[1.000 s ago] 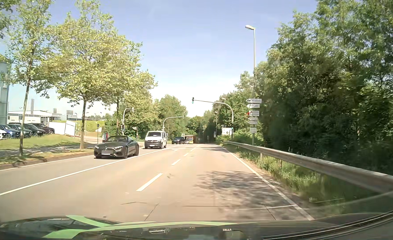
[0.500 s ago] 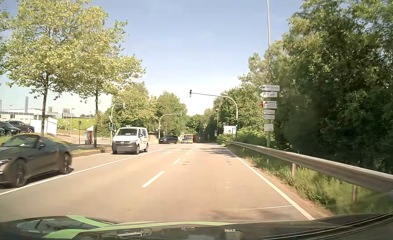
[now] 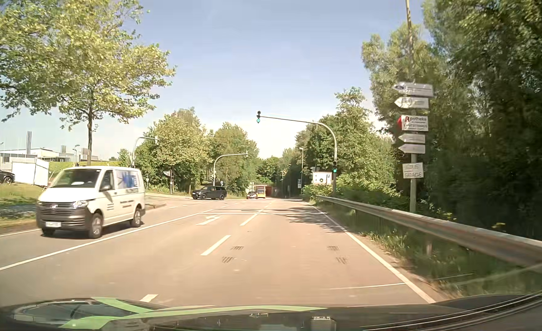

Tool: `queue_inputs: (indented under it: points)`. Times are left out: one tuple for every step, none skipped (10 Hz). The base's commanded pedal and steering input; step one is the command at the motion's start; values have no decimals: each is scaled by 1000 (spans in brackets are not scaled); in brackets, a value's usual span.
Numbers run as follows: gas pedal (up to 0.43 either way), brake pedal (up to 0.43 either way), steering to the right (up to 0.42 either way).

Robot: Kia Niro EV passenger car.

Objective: Follow the waypoints while adhering to traffic rules and regulations

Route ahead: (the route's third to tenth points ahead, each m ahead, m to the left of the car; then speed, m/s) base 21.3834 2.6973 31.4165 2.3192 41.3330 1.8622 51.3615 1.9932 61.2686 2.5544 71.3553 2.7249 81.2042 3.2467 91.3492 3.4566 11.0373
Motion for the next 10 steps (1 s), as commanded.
queue_inputs:
  points:
    - [0, 0, -4]
    - [0, 0, -4]
    - [0, 0, -4]
    - [0, 0, -4]
    - [0, 0, -4]
    - [0, 0, -4]
    - [0, 0, -4]
    - [0, 0, -4]
    - [0, 0, -4]
    - [0, 0, -4]
